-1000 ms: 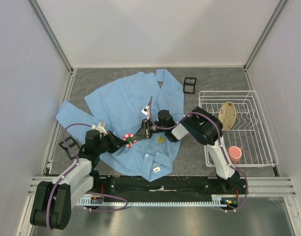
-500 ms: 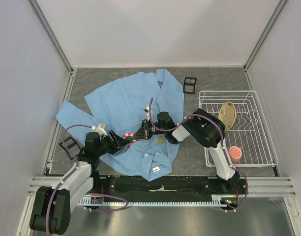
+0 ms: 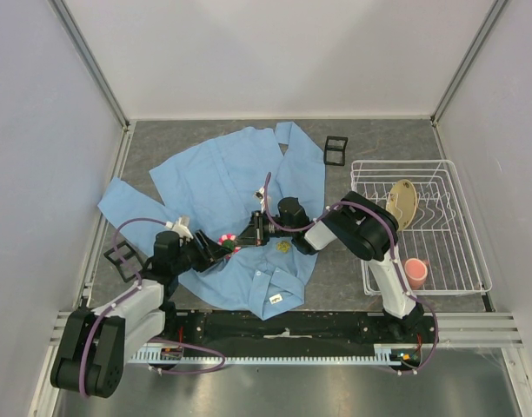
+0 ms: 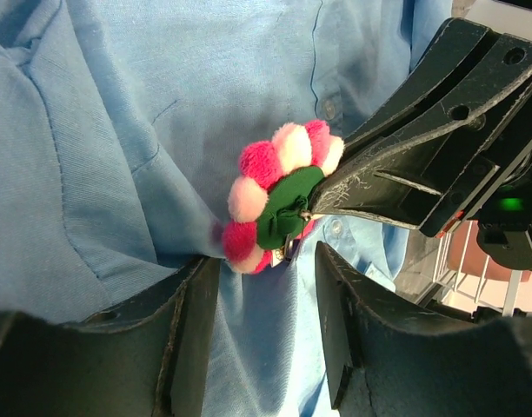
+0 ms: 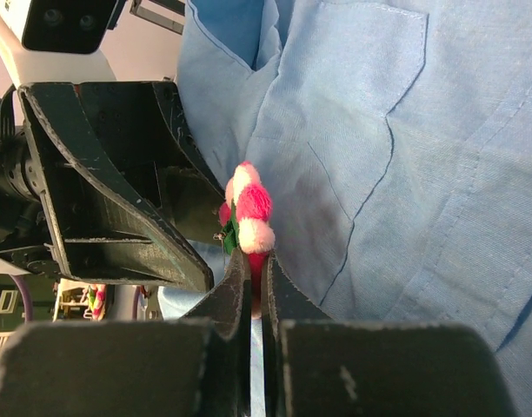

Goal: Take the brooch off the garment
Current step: Remove the brooch from the clothes.

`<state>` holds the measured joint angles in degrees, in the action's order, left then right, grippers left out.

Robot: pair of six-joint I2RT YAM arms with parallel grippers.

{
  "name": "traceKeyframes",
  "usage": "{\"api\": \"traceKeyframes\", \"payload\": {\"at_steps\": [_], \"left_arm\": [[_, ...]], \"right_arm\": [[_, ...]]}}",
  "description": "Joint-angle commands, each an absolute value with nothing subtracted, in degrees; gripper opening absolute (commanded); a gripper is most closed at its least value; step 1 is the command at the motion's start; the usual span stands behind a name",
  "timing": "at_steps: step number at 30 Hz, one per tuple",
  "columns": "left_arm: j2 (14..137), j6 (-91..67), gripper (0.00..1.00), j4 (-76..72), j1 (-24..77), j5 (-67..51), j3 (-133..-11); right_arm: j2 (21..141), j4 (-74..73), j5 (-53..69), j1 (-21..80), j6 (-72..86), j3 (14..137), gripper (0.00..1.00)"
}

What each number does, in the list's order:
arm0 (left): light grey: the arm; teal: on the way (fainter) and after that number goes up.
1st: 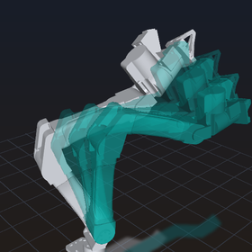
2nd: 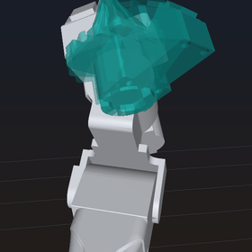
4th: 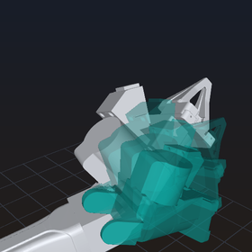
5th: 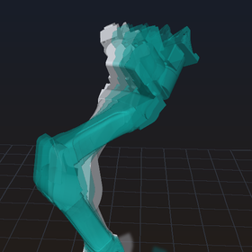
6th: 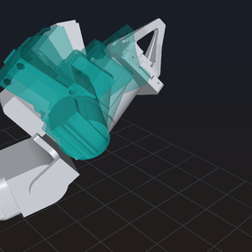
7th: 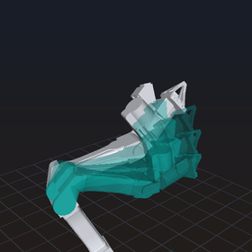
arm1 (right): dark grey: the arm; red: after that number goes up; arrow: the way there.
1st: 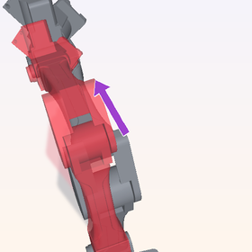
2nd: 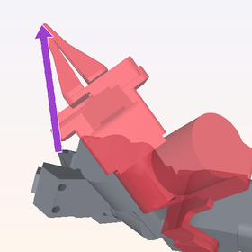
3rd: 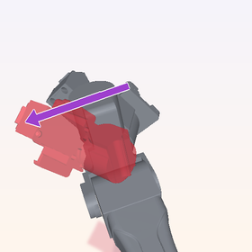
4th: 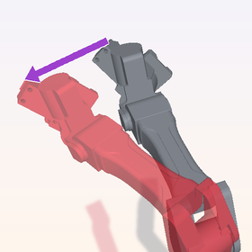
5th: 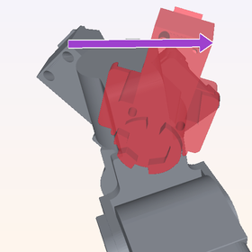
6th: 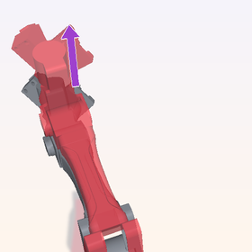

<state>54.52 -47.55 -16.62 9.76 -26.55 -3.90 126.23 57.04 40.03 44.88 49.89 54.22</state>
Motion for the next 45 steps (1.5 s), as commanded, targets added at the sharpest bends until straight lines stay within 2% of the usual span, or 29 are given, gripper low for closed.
{"api": "traceKeyframes", "payload": {"at_steps": [1, 10, 16, 22, 35, 45], "left_arm": [[56.07, -47.55, 0.53, -21.53, 10.37, -25.67, -5.62], [57.74, -47.81, 0.50, -22.59, 10.90, -24.87, -5.71], [58.36, -47.90, 0.54, -22.50, 11.34, -24.35, -5.98], [58.62, -47.90, 0.50, -22.50, 11.43, -24.43, -5.63], [58.71, -47.02, 0.27, -20.83, 11.43, -22.76, -5.80], [52.65, -47.02, 0.10, -17.32, 11.43, -22.32, -4.57]], "right_arm": [[124.19, 61.17, 39.99, 45.17, 50.10, 54.23, 0.00], [124.19, 60.47, 40.25, 45.79, 49.57, 54.58, 0.00], [124.19, 59.68, 39.99, 46.05, 49.04, 54.84, 0.00], [124.01, 59.50, 39.81, 46.05, 48.87, 54.58, 0.00], [124.01, 59.77, 40.08, 46.05, 48.96, 54.49, 0.00], [126.03, 65.64, 41.84, 45.70, 52.64, 53.70, 0.00]]}}
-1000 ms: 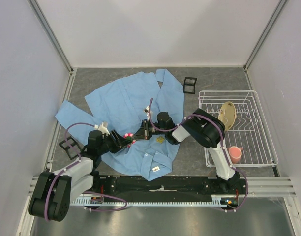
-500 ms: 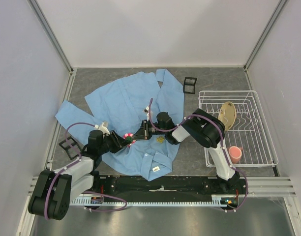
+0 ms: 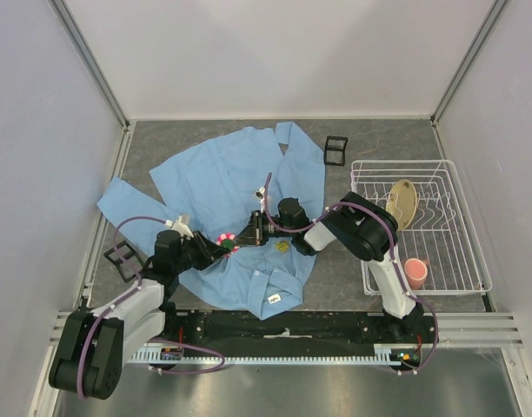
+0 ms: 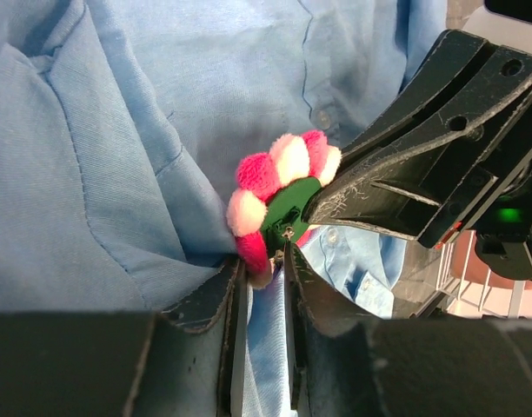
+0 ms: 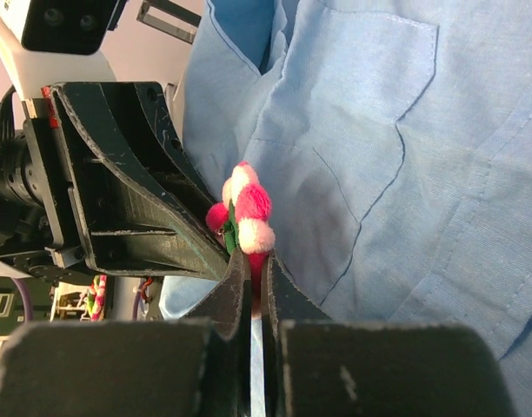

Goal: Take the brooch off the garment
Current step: Remove the brooch from the clothes.

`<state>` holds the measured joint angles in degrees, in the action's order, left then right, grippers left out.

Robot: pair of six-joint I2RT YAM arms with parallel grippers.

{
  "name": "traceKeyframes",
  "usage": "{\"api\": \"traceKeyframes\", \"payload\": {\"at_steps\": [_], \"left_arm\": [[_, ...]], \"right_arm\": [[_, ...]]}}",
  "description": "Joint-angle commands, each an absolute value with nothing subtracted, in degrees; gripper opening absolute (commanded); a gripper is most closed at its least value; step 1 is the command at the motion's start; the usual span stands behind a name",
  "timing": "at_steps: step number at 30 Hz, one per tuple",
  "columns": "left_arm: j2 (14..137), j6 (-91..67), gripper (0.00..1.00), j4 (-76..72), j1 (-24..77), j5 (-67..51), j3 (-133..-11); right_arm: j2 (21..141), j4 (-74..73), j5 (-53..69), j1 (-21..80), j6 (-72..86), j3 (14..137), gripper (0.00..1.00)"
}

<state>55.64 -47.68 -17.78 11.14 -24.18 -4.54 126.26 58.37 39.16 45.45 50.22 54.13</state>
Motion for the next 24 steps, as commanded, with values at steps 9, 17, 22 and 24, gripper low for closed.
{"api": "traceKeyframes", "payload": {"at_steps": [9, 17, 22, 24], "left_arm": [[43.70, -48.60, 0.02, -14.33, 11.34, -23.20, -3.69], [35.60, -47.37, 0.02, -12.66, 11.34, -24.70, -2.90], [31.64, -47.72, 0.03, -12.30, 11.34, -24.78, -2.20], [31.03, -47.90, 0.04, -12.31, 11.34, -24.96, -2.11]], "right_arm": [[128.76, 72.86, 42.63, 43.86, 58.01, 52.38, 0.00], [130.34, 76.11, 42.89, 43.68, 61.43, 52.65, 0.00], [130.25, 75.85, 43.07, 43.68, 61.26, 52.73, 0.00], [130.08, 75.85, 43.24, 43.68, 61.26, 52.73, 0.00]]}}
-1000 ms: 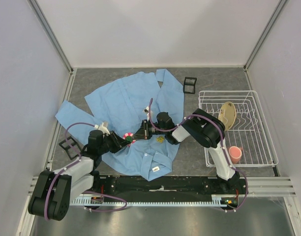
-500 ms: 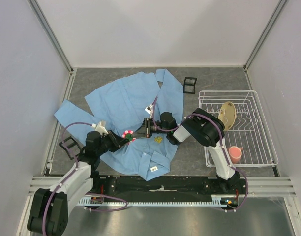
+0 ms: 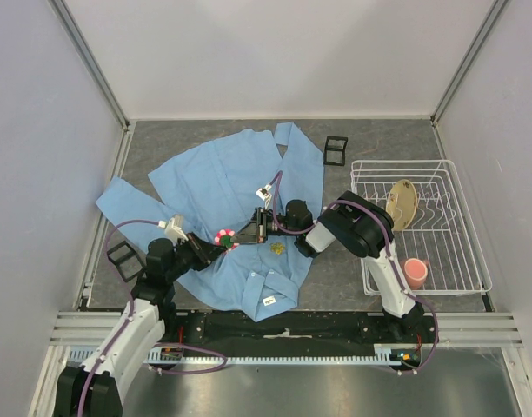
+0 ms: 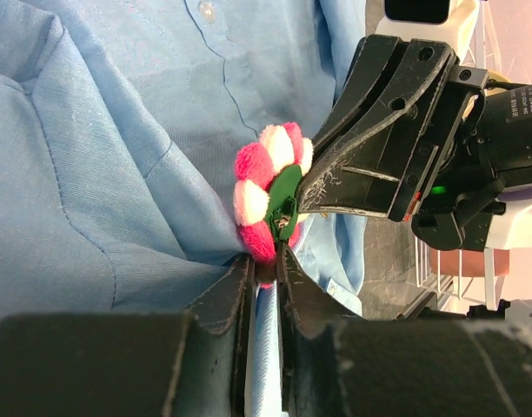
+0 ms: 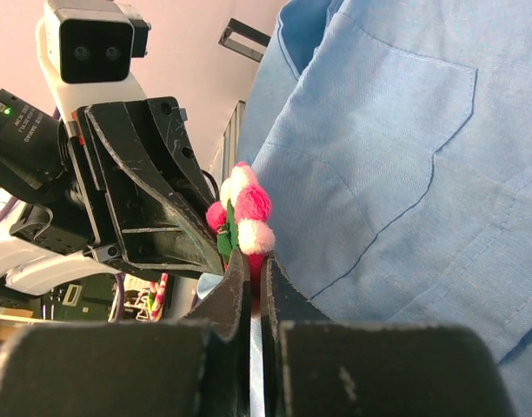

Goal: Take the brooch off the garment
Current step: Remove the brooch from the clothes.

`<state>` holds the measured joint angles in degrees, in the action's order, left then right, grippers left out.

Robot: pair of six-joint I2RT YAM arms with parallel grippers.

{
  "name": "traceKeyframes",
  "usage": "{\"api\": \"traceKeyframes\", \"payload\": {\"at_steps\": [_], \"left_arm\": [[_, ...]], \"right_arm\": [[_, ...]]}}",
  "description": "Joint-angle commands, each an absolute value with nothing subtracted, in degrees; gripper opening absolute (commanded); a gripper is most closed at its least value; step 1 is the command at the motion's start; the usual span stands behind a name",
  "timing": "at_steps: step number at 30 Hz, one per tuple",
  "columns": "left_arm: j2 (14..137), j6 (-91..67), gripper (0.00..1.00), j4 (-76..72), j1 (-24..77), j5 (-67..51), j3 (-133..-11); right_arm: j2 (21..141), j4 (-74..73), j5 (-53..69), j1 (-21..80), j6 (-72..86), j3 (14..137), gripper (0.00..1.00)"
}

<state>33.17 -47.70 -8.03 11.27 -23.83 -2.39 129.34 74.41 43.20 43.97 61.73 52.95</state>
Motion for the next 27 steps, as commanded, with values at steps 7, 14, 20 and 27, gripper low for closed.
{"api": "traceKeyframes", "payload": {"at_steps": [7, 14, 20, 27], "left_arm": [[31.46, -47.64, 0.02, -13.97, 11.34, -25.84, -2.37], [32.17, -47.90, 0.31, -12.48, 11.34, -26.54, -3.08], [29.01, -48.78, 0.36, -11.86, 11.34, -27.07, -1.94], [27.77, -49.92, 0.36, -10.64, 11.34, -26.02, -1.14]], "right_arm": [[128.76, 73.22, 43.68, 44.73, 58.72, 53.17, 0.00], [129.20, 75.41, 43.86, 45.26, 59.85, 53.26, 0.00], [129.46, 77.34, 44.30, 45.18, 61.17, 53.17, 0.00], [129.99, 80.86, 44.74, 45.00, 63.81, 53.09, 0.00]]}}
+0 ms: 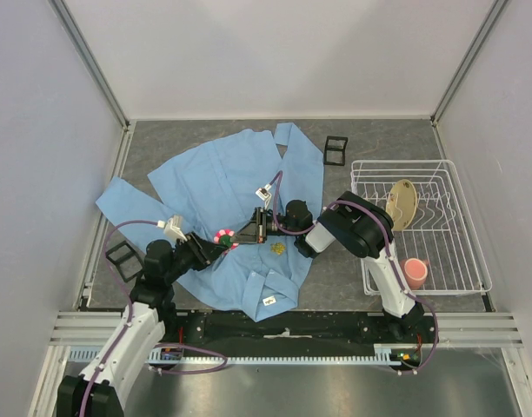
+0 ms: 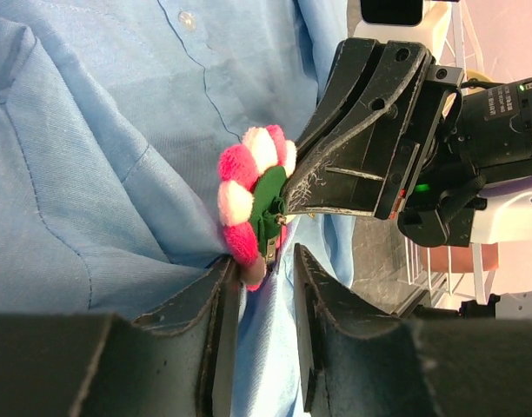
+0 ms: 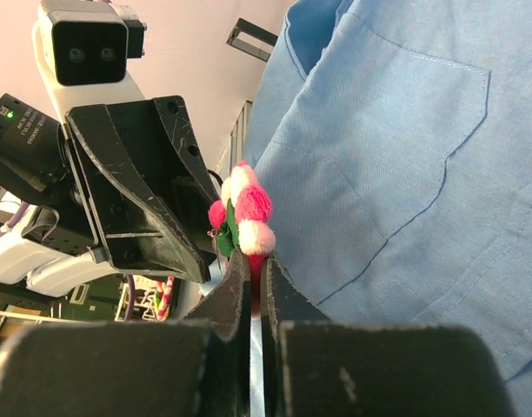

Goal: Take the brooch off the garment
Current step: Remove the brooch from the clothes.

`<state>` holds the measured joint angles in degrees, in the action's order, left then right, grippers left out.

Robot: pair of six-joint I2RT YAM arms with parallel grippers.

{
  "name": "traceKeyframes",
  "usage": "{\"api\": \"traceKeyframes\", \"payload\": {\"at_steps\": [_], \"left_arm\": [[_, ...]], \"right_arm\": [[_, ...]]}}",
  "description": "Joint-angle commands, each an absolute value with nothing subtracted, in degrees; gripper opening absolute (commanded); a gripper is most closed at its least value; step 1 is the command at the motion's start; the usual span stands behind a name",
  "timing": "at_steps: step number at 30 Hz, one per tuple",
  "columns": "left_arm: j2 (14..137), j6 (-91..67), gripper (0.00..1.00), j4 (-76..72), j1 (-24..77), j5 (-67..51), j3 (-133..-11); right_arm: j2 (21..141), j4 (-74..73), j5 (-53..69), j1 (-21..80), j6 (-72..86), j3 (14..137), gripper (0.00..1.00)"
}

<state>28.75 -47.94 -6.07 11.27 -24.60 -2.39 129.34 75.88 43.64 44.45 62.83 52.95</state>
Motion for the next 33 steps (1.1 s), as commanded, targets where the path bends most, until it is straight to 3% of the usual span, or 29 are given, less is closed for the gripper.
{"api": "traceKeyframes", "payload": {"at_steps": [1, 15, 22, 28, 30, 32, 33], "left_arm": [[27.95, -49.92, 0.34, -10.03, 11.34, -25.84, -1.14], [35.16, -50.36, 0.34, -15.47, 11.34, -25.58, -1.23], [35.51, -48.78, 0.12, -13.45, 11.34, -24.78, -1.84], [34.98, -48.25, 0.07, -12.92, 11.34, -25.22, -2.02], [34.46, -48.16, 0.08, -12.22, 11.34, -25.49, -2.37], [33.67, -48.08, 0.20, -9.94, 11.34, -25.14, -3.07], [32.53, -48.16, 0.34, -8.97, 11.34, -24.79, -3.25]], "right_arm": [[129.82, 80.77, 44.65, 45.00, 63.81, 53.09, 0.00], [127.97, 78.66, 44.74, 45.26, 61.87, 52.91, 0.00], [127.62, 78.75, 44.91, 45.53, 61.96, 52.91, 0.00], [127.79, 78.40, 45.00, 45.62, 61.87, 53.00, 0.00], [127.79, 78.31, 45.09, 45.62, 61.88, 53.09, 0.00], [127.71, 78.13, 45.09, 45.53, 61.70, 53.09, 0.00], [127.71, 78.13, 45.09, 45.61, 61.61, 53.00, 0.00]]}}
